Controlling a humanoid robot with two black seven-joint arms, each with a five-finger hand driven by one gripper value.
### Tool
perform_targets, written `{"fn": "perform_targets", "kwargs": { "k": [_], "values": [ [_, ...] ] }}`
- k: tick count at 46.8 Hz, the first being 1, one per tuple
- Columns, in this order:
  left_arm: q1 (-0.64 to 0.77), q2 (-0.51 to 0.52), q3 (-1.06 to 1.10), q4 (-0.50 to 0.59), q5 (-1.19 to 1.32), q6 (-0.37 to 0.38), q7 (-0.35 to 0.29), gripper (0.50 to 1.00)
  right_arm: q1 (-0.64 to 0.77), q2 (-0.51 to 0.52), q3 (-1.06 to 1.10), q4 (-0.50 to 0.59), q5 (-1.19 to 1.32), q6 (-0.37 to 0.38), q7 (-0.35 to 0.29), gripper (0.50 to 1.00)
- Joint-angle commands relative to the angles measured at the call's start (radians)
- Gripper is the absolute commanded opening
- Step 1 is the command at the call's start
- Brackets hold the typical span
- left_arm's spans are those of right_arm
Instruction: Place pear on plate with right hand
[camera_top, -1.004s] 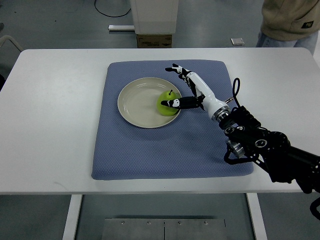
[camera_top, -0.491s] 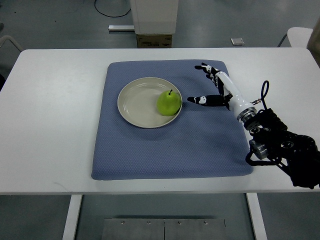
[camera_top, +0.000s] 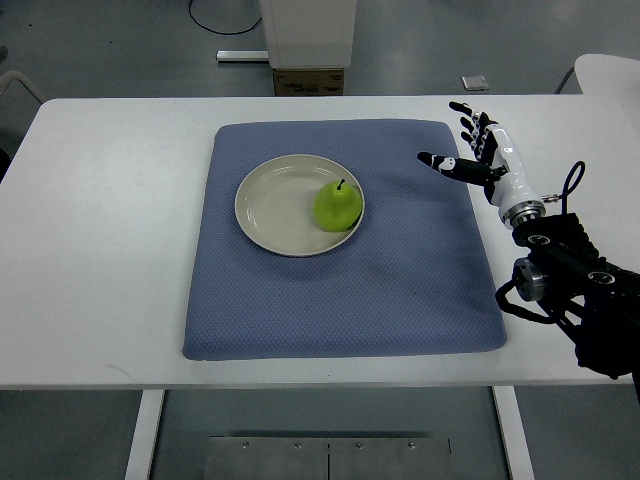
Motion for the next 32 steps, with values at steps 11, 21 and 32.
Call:
{"fn": "perform_targets", "kwargs": {
  "k": [11, 21, 32],
  "values": [
    [0.000, 0.000, 0.000, 0.000, 0.000, 0.000, -0.001, 1.000, -0.036, 0.069, 0.193, -0.013, -0.001, -0.002, -0.061, 1.000],
    [0.000, 0.000, 0.000, 0.000, 0.000, 0.000, 0.001, 1.000, -0.042, 0.124, 0.302, -0.048, 0.001, -0.011, -0.059, 1.000],
    [0.000, 0.000, 0.000, 0.000, 0.000, 0.000, -0.001, 1.000, -0.042, 0.126, 0.305, -0.048, -0.001, -0.012, -0.056, 1.000]
  ]
}}
